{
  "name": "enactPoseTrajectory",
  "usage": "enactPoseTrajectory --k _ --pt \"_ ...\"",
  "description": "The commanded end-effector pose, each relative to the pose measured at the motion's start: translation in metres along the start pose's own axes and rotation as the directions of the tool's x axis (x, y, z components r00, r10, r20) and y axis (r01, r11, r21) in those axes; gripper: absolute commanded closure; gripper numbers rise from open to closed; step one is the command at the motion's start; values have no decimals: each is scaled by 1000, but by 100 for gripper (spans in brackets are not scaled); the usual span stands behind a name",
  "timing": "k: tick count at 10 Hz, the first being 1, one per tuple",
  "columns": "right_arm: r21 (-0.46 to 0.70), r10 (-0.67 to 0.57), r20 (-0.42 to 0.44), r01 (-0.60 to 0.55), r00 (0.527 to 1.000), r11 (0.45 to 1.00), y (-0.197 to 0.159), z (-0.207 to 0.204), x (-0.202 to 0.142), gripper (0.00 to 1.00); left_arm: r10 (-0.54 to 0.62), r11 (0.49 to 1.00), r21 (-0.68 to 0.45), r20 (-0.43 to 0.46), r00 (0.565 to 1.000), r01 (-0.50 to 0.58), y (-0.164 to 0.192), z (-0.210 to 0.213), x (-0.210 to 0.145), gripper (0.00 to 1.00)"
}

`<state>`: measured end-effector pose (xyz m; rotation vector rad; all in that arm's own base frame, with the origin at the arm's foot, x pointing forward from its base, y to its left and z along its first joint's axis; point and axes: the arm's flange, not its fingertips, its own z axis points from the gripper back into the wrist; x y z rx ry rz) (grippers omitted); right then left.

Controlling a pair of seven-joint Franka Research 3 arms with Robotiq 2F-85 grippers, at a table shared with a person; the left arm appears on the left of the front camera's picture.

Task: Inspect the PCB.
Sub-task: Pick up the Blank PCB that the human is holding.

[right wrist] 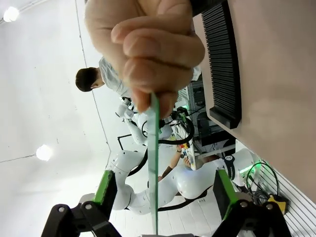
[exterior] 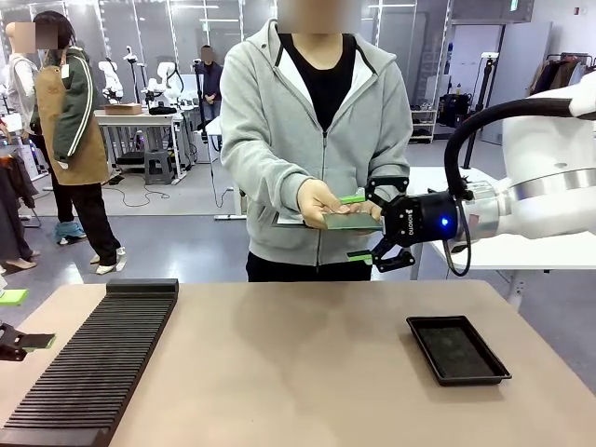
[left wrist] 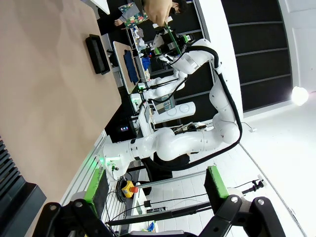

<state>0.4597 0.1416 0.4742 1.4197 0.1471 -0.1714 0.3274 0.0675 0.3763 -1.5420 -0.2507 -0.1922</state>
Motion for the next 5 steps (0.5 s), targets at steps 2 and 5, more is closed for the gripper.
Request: enactPoseTrajectory --k 2,5 --pt "24 -56 -61 58 997 998 3 -2 22 0 -3 1000 4 2 1000 3 -1 0 1 0" --pt "21 -49 -82 51 995 998 1 5 22 0 -3 1000 4 2 1000 3 -1 0 1 0"
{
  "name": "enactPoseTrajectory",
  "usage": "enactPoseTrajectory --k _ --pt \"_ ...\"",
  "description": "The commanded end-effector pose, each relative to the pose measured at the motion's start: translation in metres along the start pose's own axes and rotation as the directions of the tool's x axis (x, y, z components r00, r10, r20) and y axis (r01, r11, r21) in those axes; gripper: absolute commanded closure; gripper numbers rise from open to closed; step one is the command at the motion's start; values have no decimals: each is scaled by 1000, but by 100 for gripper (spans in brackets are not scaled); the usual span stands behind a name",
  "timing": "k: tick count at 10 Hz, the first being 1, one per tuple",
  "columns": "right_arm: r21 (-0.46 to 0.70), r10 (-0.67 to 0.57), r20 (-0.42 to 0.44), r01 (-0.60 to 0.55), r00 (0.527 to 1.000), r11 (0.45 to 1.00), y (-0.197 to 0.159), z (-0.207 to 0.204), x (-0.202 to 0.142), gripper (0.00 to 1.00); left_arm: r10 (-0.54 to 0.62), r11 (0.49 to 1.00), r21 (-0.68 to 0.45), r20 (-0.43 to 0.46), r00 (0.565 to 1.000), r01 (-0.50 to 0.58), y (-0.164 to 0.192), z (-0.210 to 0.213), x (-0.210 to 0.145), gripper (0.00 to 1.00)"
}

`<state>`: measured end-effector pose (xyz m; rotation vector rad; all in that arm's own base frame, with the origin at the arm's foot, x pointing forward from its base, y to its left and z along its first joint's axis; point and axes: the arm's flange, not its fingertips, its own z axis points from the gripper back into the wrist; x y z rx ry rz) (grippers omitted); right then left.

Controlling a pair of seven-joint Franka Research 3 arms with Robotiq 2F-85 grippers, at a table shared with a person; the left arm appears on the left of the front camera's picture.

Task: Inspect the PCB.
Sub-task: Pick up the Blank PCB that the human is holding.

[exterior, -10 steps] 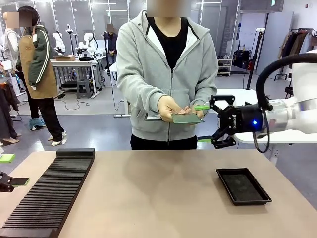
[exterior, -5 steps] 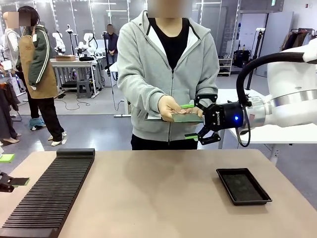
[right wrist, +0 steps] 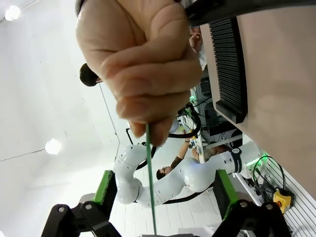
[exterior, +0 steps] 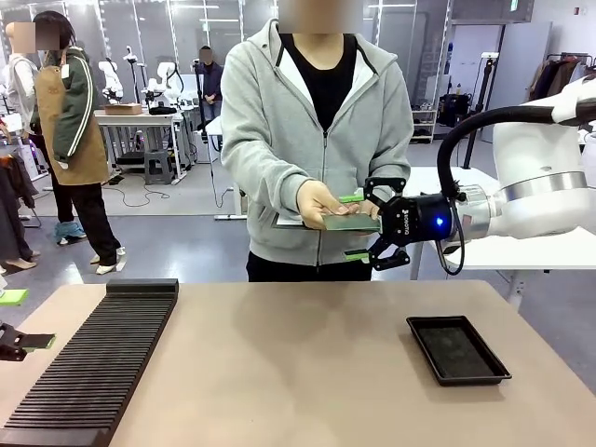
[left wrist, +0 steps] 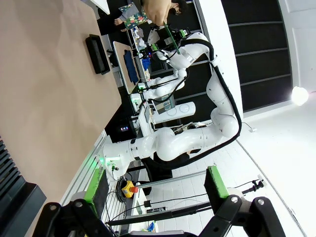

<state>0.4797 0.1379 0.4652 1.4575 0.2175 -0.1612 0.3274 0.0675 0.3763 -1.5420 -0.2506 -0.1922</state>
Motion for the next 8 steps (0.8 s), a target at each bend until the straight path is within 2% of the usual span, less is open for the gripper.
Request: enactPoseTrajectory --k 1,2,8 --pt "-13 -13 -39 12 999 1000 6 3 -2 5 -3 1000 4 2 1000 3 -1 0 1 0" --pt "-16 -11 -44 10 999 1000 5 3 -2 6 -3 1000 4 2 1000 3 -1 0 1 0" --pt "20 -7 -40 8 999 1000 0 5 -1 63 -3 1000 4 2 1000 3 -1 0 1 0"
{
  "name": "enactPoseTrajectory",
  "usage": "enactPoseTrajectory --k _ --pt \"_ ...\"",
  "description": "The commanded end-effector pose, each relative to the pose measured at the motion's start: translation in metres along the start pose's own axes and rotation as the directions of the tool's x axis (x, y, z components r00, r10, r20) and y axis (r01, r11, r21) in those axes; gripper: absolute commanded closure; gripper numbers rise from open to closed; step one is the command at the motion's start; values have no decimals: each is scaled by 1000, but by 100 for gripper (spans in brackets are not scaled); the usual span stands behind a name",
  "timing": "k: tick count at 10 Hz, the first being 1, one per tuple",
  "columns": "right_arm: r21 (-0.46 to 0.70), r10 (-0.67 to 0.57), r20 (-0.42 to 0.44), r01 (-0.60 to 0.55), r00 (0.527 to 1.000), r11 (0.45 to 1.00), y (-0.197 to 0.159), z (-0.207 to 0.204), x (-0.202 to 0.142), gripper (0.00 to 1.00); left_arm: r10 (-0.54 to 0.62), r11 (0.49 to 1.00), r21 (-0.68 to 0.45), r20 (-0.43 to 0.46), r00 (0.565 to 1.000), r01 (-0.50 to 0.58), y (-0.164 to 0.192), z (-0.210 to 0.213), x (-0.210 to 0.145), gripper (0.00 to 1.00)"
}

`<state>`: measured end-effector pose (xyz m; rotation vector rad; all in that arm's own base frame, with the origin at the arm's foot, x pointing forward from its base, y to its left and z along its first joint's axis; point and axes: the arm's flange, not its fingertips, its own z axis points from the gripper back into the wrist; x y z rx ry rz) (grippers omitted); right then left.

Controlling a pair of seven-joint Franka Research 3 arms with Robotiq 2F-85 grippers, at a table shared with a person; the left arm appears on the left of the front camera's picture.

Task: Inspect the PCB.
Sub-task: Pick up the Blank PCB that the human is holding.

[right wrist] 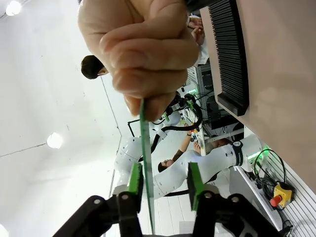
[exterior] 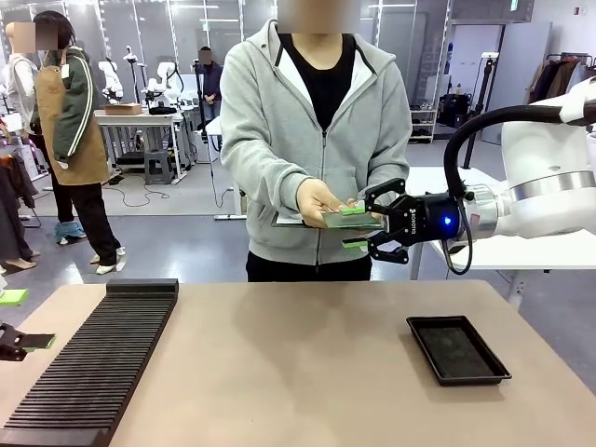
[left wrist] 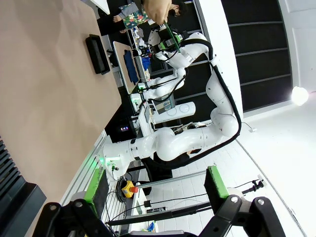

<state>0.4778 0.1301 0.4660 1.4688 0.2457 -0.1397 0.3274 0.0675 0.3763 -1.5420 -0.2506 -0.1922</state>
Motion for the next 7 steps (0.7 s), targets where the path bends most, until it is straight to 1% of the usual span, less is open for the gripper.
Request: enactPoseTrajectory --k 1,3,4,7 --pt "15 -8 -7 8 1000 1000 1 -4 2 73 -3 1000 4 2 1000 3 -1 0 1 0" --pt "30 -16 -2 16 1000 999 0 -5 2 92 -3 1000 4 2 1000 3 -1 0 1 0" --pt "35 -20 2 20 1000 999 0 -6 2 100 -3 1000 4 2 1000 3 -1 0 1 0" --pt "63 -28 25 26 999 998 -1 -5 1 100 -3 1000 4 2 1000 3 -1 0 1 0"
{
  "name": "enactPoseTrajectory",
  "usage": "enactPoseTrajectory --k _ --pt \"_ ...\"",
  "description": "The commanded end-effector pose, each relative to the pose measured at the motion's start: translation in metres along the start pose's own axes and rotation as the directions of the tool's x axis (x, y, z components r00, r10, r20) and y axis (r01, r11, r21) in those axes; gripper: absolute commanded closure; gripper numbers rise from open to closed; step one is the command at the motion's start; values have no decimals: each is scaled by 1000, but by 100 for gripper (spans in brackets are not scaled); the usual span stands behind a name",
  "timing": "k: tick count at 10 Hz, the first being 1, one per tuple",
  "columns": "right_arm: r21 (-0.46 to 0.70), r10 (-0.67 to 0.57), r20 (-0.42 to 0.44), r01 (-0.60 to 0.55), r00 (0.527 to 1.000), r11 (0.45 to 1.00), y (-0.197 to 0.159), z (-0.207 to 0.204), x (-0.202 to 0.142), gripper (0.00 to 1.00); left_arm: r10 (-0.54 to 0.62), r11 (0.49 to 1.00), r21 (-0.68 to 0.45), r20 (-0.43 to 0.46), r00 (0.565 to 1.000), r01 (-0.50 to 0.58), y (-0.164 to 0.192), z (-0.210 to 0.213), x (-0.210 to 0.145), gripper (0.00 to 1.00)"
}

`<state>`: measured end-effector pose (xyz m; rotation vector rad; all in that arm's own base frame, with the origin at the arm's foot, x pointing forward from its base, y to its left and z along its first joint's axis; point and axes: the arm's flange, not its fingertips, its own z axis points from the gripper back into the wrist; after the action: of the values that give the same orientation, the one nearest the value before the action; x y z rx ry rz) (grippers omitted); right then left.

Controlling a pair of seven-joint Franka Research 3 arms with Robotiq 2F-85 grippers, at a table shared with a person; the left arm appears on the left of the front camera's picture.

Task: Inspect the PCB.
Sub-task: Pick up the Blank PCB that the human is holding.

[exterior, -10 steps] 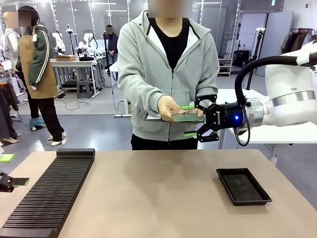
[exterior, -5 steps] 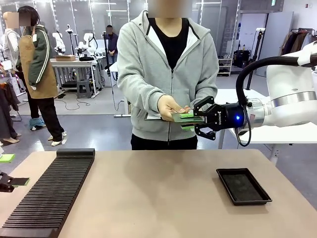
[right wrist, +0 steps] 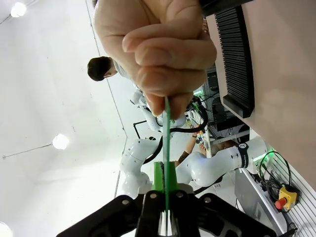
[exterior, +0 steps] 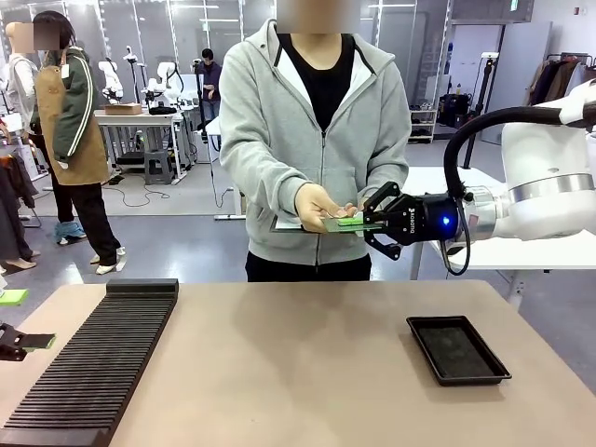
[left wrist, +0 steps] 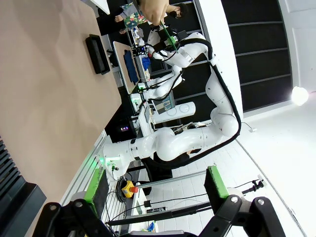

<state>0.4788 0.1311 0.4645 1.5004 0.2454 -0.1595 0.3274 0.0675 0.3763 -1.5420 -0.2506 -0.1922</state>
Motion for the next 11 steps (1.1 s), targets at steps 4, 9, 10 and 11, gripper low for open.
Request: enactPoseTrajectory --k 4,9,10,11 --pt "9 -3 3 3 1000 1000 -1 0 0 100 -3 1000 4 2 1000 3 -1 0 1 0" --pt "9 -3 3 3 1000 1000 -1 0 0 100 -3 1000 4 2 1000 3 -1 0 1 0" --pt "9 -3 3 3 1000 1000 -1 0 0 100 -3 1000 4 2 1000 3 -1 0 1 0" --pt "9 -3 3 3 1000 1000 -1 0 0 100 -3 1000 4 2 1000 3 -1 0 1 0"
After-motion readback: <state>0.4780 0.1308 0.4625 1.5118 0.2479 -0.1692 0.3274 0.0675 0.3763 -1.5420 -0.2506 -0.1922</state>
